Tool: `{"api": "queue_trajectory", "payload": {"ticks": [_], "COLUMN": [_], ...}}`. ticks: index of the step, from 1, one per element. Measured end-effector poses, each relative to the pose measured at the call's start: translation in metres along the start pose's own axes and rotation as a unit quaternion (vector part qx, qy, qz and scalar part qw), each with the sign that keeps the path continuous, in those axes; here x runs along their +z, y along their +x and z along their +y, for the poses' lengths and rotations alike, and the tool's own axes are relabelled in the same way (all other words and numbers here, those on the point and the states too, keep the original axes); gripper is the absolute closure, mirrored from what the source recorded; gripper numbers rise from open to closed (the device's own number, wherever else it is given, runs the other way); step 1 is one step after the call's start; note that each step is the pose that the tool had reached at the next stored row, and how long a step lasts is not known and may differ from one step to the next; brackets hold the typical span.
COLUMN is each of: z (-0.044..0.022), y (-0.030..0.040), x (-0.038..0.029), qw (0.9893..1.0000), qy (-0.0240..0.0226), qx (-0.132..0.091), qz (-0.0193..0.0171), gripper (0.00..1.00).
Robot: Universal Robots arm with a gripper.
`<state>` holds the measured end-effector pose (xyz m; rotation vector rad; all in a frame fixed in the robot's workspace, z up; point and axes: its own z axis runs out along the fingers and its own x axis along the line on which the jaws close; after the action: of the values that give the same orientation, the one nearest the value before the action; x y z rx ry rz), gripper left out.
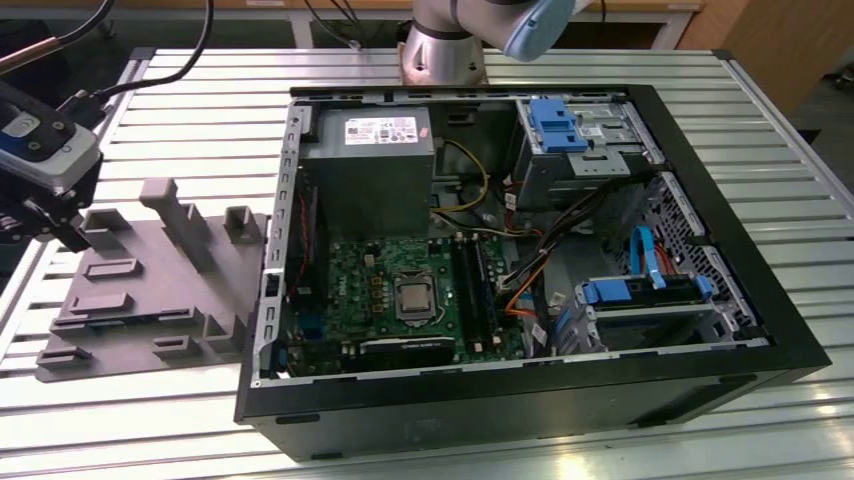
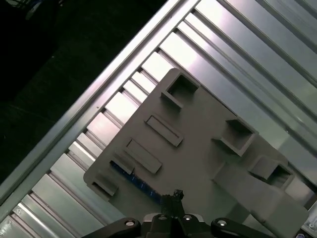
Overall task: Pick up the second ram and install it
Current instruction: 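Pick up the second ram and move it above second insertion slot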
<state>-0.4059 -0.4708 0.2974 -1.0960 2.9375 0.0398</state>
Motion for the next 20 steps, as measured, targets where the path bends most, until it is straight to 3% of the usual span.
{"api": "queue_trajectory", "payload": {"ticks": [5, 10, 15, 20], "z": [0.0, -0.0001, -0.0001, -0.0001], "y": [0.0, 0.0, 0.0, 0.0001], "x": [0.001, 0.0018, 0.0024, 0.0029], "qw": [0.9996, 0.9983, 0.9963, 0.9937], "qy": [-0.0004, -0.0009, -0.0013, -0.0016], "qx": [-0.029, -0.058, -0.085, -0.112], "qz": [0.0006, 0.0013, 0.0019, 0.0024], "gripper": [0.89, 0.89, 0.89, 0.89]}}
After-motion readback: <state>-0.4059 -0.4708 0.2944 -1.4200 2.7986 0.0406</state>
